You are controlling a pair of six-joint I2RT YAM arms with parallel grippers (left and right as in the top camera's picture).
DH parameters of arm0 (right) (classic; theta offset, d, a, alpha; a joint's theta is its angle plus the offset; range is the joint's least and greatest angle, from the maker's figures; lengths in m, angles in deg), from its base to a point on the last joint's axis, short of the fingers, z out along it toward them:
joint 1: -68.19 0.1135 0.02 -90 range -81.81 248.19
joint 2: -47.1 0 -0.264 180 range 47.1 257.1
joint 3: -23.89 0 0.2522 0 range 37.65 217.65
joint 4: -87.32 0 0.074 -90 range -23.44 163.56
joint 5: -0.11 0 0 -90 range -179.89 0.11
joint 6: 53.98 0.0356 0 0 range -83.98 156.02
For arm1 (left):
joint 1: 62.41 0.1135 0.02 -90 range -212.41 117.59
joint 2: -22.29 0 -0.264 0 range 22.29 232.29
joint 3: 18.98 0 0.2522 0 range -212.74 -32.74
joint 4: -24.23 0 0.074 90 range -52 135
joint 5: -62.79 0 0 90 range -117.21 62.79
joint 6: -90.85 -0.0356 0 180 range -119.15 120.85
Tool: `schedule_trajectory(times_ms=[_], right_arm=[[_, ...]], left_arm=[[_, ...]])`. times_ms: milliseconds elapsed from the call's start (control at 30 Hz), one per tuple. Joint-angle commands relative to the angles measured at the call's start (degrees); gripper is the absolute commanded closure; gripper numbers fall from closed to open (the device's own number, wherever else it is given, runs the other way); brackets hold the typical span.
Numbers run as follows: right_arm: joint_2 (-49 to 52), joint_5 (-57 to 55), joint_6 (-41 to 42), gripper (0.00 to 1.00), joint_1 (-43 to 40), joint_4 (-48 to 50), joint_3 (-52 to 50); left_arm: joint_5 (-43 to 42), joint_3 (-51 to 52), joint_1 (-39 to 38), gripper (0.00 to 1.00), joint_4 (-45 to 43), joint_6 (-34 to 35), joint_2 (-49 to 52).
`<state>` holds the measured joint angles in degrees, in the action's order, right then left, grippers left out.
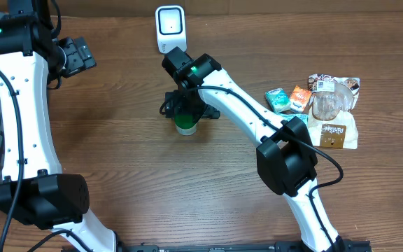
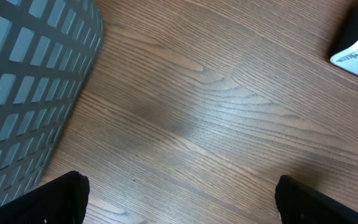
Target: Scan the item barcode
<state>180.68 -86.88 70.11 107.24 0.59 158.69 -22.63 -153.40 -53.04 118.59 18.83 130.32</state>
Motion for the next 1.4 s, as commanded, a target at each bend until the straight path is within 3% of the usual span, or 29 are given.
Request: schedule_trajectory(times_ms=[0,67,200,333,433,867,1033,1367], right_arm=[[-0.7,0.1,1.6,0.12,0.2,-0.8,-0.7],[-0.7,0.1,-0.4,0.25,0.2,-1.4,-0.7],[-0.7,0.1,-4.7,0.38,0.2,-2.2,-0.7],[-0.7,0.1,-10.7,0.4,0.1,-2.3,-0.3],[-0.7,0.1,-19.7,0.44,0.1,-2.3,1.1],[-0.7,0.1,-60.3,0.45,0.2,-4.3,4.6],[-0.7,0.1,-76.8,0.33,0.2,-7.3,4.6],[-0.7,9.9,-95.3,0.32,0.2,-6.9,3.0]], left_arm=[[0.3,-0.2,-0.4,0.0,0.0,-0.2,0.4],[0.3,-0.2,-0.4,0.01,0.0,-0.2,0.4],[0.3,-0.2,-0.4,0.0,0.0,-0.2,0.4],[0.3,-0.2,-0.4,0.01,0.0,-0.2,0.4],[0.3,-0.2,-0.4,0.0,0.0,-0.2,0.4],[0.3,-0.2,-0.4,0.01,0.0,-0.2,0.4],[0.3,-0.2,-0.4,0.0,0.0,-0.2,0.4],[0.3,-0.2,-0.4,0.0,0.0,-0.2,0.4]])
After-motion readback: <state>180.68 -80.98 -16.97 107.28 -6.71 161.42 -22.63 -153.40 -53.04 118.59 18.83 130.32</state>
